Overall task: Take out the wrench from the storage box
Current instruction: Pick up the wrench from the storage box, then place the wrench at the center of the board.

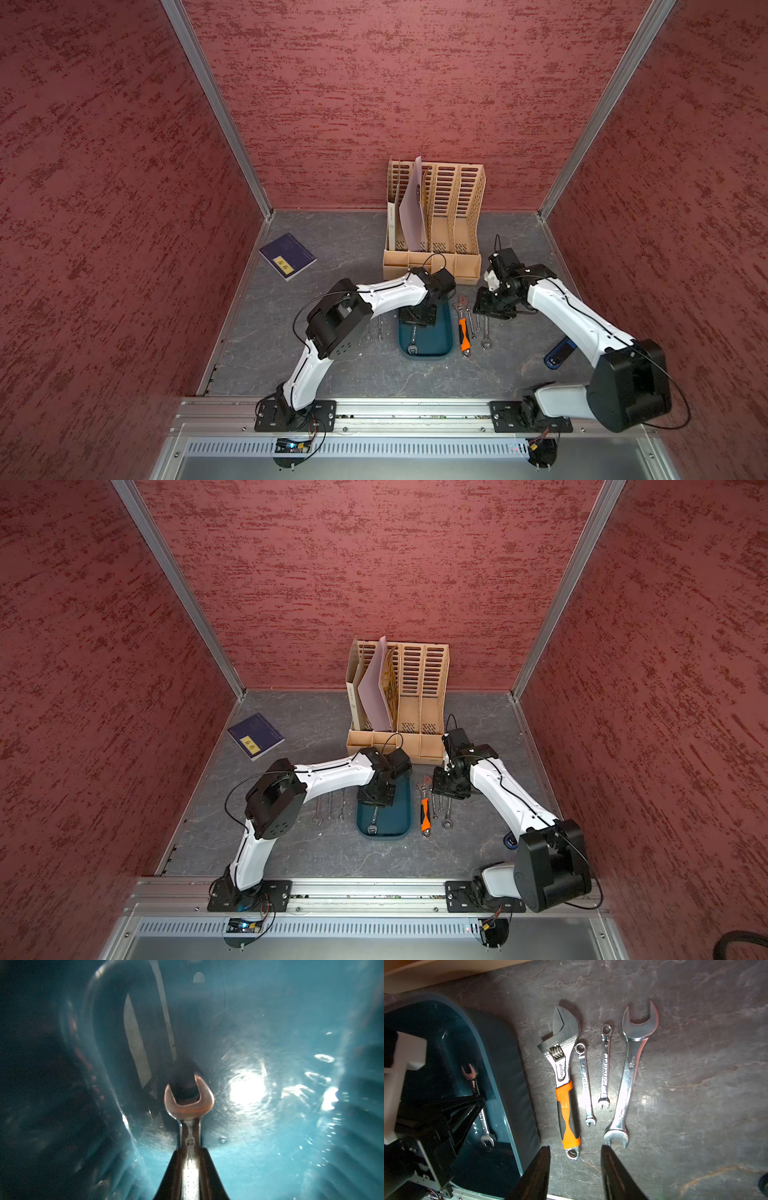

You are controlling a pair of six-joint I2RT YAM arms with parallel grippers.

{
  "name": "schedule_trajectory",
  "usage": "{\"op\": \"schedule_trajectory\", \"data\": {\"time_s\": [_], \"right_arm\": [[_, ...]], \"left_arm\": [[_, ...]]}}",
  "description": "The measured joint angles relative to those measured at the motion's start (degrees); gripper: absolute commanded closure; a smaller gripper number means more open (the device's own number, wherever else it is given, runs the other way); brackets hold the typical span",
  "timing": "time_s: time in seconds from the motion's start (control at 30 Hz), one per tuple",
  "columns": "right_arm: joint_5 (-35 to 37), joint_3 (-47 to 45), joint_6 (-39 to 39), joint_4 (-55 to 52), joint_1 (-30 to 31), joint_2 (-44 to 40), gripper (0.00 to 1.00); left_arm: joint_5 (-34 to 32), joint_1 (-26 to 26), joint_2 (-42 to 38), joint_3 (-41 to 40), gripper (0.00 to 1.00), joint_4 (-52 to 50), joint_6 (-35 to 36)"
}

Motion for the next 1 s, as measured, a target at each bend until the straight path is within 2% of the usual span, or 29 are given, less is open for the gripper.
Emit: {"op": "schedule_trajectory", "data": {"time_s": [0.3, 0.57, 0.7, 0.83, 1.0], "right_arm": [[-0.11, 0.0, 0.02, -0.07, 0.0, -1.27, 0.56], [-0.11, 0.0, 0.04, -0.48, 0.0, -1.31, 0.56], [-0.11, 0.0, 0.04, -0.48, 0.0, -1.31, 0.56], [-0.13, 0.0, 0.04, -0.48, 0.0, -1.31, 0.55], [-0.15, 0.0, 0.04, -0.48, 0.0, -1.31, 0.56]], "left_arm": [[-1.51, 1.7, -6.25, 3.02, 0.88, -2.8, 1.16], [-3.74, 6.36, -15.56, 2.78, 0.88, -5.4, 2.54], [-3.54, 10.49, -21.62, -3.67, 0.88, -4.94, 3.3], [-2.95, 16.61, -26.34, -13.46, 0.89, -3.41, 4.44], [0.07, 24.74, -27.85, -25.16, 0.91, 0.98, 6.78]]}}
